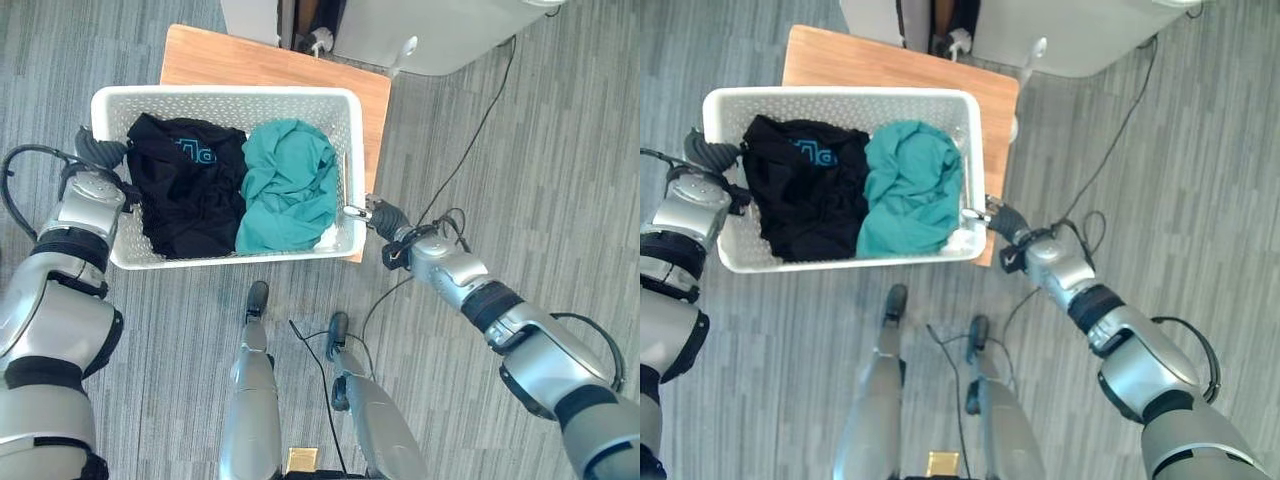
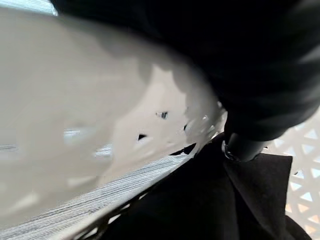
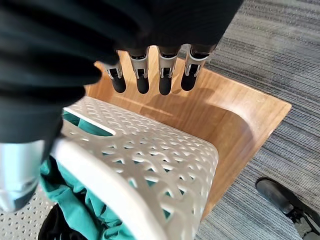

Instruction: Grab the laundry basket,head to the washer,open it,put in the laundry and shut it.

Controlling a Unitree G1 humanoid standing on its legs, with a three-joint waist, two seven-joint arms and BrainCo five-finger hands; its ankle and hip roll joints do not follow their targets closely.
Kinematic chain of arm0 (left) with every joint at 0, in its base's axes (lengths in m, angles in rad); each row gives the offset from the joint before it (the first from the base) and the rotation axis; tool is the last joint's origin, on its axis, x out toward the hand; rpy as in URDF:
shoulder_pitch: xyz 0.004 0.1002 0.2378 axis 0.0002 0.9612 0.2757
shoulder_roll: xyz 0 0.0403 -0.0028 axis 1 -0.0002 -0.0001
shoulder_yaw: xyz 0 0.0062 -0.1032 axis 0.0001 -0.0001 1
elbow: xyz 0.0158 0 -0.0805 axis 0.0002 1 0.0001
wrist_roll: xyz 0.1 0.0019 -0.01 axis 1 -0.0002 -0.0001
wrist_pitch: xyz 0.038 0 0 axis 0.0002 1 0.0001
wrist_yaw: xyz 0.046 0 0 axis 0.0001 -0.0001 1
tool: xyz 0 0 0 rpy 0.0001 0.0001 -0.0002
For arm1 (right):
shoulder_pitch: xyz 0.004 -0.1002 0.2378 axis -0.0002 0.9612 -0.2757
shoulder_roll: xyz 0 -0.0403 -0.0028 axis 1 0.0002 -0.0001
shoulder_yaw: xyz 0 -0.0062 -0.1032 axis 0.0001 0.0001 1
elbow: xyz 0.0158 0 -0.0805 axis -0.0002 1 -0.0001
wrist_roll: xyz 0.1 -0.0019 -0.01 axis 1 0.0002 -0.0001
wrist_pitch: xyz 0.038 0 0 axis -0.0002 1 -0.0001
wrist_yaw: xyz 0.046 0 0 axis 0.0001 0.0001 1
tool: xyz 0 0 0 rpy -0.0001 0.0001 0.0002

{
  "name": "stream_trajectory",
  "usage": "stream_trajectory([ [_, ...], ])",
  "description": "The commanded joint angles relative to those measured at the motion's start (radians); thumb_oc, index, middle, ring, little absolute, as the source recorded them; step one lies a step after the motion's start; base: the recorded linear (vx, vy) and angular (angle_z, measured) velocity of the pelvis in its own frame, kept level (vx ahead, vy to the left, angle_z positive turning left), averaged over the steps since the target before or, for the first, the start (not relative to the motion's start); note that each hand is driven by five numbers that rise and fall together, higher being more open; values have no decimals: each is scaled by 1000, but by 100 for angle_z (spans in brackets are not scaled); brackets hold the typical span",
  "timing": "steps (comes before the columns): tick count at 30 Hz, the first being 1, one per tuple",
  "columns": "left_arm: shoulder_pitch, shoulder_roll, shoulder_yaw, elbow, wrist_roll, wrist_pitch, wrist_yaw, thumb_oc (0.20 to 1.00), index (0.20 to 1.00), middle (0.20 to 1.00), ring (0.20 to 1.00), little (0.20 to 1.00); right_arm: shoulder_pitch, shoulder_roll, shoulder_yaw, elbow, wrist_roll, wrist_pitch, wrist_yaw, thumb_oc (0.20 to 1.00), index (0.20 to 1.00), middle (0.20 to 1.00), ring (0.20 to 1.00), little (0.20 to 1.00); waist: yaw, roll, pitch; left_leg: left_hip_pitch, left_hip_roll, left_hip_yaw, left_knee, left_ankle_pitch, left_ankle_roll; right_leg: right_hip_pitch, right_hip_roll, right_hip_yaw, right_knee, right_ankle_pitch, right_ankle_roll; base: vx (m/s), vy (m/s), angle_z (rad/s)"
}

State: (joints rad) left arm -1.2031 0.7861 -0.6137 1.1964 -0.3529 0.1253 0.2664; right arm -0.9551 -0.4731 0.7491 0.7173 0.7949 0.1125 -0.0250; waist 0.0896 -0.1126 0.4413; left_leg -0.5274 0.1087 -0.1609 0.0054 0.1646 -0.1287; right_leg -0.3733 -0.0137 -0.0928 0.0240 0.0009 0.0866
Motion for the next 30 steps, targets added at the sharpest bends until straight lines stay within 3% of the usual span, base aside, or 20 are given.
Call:
stream_trajectory([
  [1,-5,-26,-18,37,-7,-17,-25,200,200,200,200,200,-41,-11,7,89,-88,50,-68,1000,1000,1000,1000,1000,11,-59,79,25,17,-5,1,-48,43,15,-76,19,-33,107,41,0,0,0],
  [3,7,-14,-14,31,-15,-26,-28,200,200,200,200,200,-63,-64,15,56,-99,49,-59,1000,1000,1000,1000,1000,8,-67,78,31,20,-1,3,-52,43,20,-75,21,-33,109,43,0,25,0],
  [4,27,4,-6,28,-29,-36,-43,200,200,200,200,200,-111,-163,36,23,-123,50,-34,1000,1000,1000,1000,1000,3,-80,71,36,24,7,8,-60,45,22,-74,24,-28,109,47,-1,44,-1],
  [5,34,7,-5,23,-31,-41,-48,200,200,200,200,200,-128,-195,44,9,-132,48,-25,1000,1000,1000,1000,1000,1,-85,70,38,25,7,11,-63,45,23,-73,25,-26,110,48,1,39,-1],
  [10,51,9,-2,42,-64,-55,-79,200,200,200,200,200,-269,-273,90,54,-167,38,1,1000,1000,1000,1000,1000,-4,-99,67,41,33,17,21,-68,46,20,-75,26,-22,115,55,-8,25,-1],
  [13,47,2,-11,50,-74,-58,-89,200,200,200,200,200,-308,-265,103,87,-173,37,2,1000,1000,1000,1000,1000,-4,-98,69,43,33,21,22,-67,46,19,-76,25,-22,115,54,-13,42,-7],
  [22,53,-25,-34,35,-92,-62,-87,200,200,200,200,200,-329,-109,132,60,-160,35,-18,1000,1000,1000,1000,1000,5,-92,74,38,30,27,32,-69,47,20,-78,23,-26,112,47,-5,11,-1],
  [26,63,-20,-26,24,-91,-62,-85,200,200,200,200,200,-321,-108,154,-17,-140,34,-10,1000,1000,1000,1000,1000,12,-93,74,39,31,31,33,-70,46,22,-79,18,-26,113,48,-7,2,-2],
  [30,89,-9,-6,18,-88,-63,-92,200,200,200,200,200,-310,-161,179,-134,-103,29,20,1000,1000,1000,1000,1000,15,-101,69,45,36,38,39,-74,44,31,-79,12,-25,115,52,-6,6,-8],
])
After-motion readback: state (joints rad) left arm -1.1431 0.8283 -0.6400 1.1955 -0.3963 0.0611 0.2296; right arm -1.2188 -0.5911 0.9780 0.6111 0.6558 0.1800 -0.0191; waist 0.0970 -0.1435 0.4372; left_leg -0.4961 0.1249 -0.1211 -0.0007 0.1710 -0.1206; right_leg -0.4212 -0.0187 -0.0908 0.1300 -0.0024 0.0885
